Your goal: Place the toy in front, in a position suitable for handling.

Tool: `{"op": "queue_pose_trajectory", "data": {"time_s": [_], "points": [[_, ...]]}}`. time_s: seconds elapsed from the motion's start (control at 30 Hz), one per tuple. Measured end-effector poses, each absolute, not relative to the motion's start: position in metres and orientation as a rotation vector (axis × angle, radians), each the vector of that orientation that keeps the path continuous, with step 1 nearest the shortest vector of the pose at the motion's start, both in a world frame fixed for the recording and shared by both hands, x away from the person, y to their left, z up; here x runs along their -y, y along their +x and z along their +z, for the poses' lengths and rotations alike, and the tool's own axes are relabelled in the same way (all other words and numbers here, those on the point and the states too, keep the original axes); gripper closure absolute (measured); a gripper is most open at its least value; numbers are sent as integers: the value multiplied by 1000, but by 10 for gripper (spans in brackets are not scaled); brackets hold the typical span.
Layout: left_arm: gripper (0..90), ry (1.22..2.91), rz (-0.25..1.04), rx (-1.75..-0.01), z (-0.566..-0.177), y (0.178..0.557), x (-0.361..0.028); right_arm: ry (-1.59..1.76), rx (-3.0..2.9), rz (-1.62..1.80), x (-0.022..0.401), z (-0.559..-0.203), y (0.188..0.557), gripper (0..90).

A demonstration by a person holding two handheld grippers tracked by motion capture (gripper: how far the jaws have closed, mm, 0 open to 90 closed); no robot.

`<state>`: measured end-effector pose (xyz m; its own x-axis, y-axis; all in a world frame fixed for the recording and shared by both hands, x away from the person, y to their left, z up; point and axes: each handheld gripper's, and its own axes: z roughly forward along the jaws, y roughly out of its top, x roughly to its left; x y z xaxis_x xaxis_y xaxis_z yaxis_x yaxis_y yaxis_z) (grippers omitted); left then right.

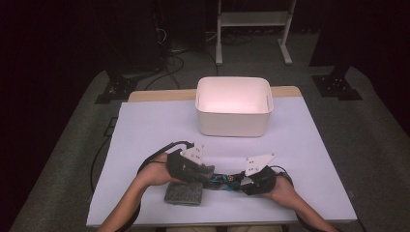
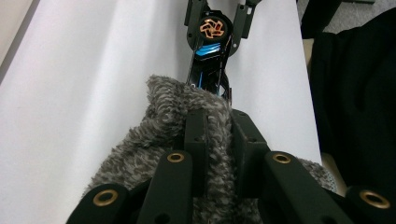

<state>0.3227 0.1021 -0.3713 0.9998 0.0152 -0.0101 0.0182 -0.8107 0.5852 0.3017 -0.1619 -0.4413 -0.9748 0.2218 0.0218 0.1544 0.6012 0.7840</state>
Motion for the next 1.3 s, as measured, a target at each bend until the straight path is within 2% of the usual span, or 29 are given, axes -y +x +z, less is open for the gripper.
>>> {"op": "queue_pose_trajectory", "data": {"time_s": [0.27, 0.87, 1.1, 1.3], "points": [[788, 2543, -10, 31, -367, 323, -89, 296, -2738, 1339, 162, -441, 303, 656], [788, 2571, -46, 198, -366, 325, -22, 297, -2744, 1360, 156, -442, 306, 663], [788, 2572, -37, 182, -367, 326, -29, 308, -2747, 1366, 156, -442, 305, 664], [785, 2588, -15, 126, -367, 326, -51, 297, -2741, 1356, 156, -442, 305, 666]]}}
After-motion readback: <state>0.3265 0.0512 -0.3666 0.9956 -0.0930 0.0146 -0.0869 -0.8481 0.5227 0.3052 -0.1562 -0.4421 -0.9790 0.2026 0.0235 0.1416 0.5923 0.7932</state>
